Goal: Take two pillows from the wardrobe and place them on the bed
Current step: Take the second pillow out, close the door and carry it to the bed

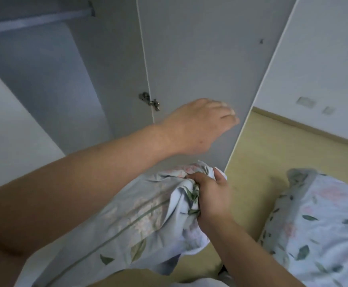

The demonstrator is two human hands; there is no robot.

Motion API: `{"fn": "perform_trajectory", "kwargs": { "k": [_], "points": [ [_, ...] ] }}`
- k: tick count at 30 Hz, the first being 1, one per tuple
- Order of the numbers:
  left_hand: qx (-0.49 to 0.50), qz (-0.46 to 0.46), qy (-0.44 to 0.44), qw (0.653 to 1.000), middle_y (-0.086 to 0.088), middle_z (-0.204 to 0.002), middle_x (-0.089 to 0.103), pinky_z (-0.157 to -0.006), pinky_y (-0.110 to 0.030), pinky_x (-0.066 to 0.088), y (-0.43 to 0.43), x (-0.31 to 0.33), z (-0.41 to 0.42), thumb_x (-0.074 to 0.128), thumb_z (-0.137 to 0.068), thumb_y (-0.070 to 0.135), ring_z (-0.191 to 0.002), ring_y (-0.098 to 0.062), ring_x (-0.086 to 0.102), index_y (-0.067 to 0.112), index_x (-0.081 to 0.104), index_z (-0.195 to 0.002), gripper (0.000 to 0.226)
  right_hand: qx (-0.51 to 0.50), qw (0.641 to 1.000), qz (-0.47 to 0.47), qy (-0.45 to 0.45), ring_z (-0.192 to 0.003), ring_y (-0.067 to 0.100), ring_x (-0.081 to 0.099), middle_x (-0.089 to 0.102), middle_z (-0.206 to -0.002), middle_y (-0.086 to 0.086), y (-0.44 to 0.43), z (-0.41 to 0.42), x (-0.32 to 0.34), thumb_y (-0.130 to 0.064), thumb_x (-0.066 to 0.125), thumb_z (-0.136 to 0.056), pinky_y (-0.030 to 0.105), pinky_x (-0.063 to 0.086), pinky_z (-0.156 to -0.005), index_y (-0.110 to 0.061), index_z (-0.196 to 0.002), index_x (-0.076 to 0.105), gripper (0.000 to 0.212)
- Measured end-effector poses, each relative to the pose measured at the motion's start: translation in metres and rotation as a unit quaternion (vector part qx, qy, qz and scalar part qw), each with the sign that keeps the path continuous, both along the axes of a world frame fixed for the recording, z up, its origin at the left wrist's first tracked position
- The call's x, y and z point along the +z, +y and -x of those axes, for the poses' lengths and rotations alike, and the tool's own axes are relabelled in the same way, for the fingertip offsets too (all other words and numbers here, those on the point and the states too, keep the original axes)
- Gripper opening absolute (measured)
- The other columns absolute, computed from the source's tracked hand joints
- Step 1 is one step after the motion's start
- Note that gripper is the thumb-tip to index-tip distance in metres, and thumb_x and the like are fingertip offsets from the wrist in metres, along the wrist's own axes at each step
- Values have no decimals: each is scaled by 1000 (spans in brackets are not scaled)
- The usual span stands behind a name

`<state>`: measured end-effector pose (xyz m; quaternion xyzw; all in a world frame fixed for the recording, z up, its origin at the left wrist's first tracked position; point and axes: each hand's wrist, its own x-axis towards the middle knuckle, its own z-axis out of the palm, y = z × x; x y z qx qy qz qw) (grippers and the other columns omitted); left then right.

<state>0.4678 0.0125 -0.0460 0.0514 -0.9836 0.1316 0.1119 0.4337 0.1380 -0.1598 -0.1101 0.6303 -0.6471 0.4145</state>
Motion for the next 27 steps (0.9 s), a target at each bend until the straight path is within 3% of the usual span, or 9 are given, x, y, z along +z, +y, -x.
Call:
{"fn": "perform_trajectory", "kwargs": {
  "k": [2,7,11,16,17,19,22,25,27],
  "points": [
    [-47,62,-30,996,-6,-137,63,-106,-41,42,3,-3,37,24,-79,12,-130,-27,56,11,62,-131,64,-46,999,1,-1,-66,21,68,73,-65,-2,16,16,1,-5,69,-78,35,54,-70,-10,-92,71,15],
    [-45,210,-120,969,-15,-151,48,-121,-46,21,5,-4,117,5,-80,17,-145,-31,36,6,49,-142,76,-116,993,14,6,-76,30,70,76,-78,10,45,53,3,-6,70,-77,41,56,-77,-20,-72,73,15],
    [44,279,-184,942,-18,-153,43,-124,-51,7,-6,-15,152,28,-94,18,-149,-33,27,5,44,-146,56,-165,986,27,9,-74,24,66,71,-77,7,58,75,7,-6,71,-75,38,53,-73,-16,-76,69,10],
    [81,318,-221,919,-11,-124,67,-122,-52,14,-1,-19,156,41,-94,23,-125,-32,50,14,69,-121,40,-213,976,33,25,-68,23,59,64,-68,5,72,94,15,-4,70,-72,38,48,-68,-20,-64,65,18],
    [78,304,-217,924,-8,-119,69,-117,-49,24,8,-16,156,43,-93,22,-118,-30,53,16,71,-114,35,-219,975,34,27,-67,23,58,63,-65,3,73,96,16,-3,70,-73,38,48,-67,-22,-62,64,23],
    [66,262,-208,940,-4,-106,72,-91,-38,40,23,-8,152,48,-90,16,-105,-26,60,19,70,-94,23,-223,974,35,30,-66,23,57,63,-65,4,75,100,18,-3,71,-72,38,47,-67,-23,-61,63,24],
    [73,200,-213,954,-1,-77,64,-61,-31,41,29,0,138,53,-84,4,-75,-28,66,19,51,-64,25,-214,976,35,35,-68,24,57,62,-70,9,72,104,18,-5,71,-70,41,47,-67,-14,-66,61,14],
    [116,175,-255,944,0,-61,55,-54,-31,46,25,1,107,56,-79,-2,-51,-22,49,15,53,-60,25,-190,980,35,39,-70,25,58,63,-73,10,60,100,16,-7,71,-67,41,48,-69,-6,-75,59,14],
    [165,142,-293,931,0,-64,55,-61,-31,52,21,-2,82,55,-80,-3,-55,-20,50,13,55,-62,24,-173,984,36,34,-71,25,60,66,-72,9,51,95,15,-9,71,-66,41,49,-70,-8,-74,63,12]
  ]
}}
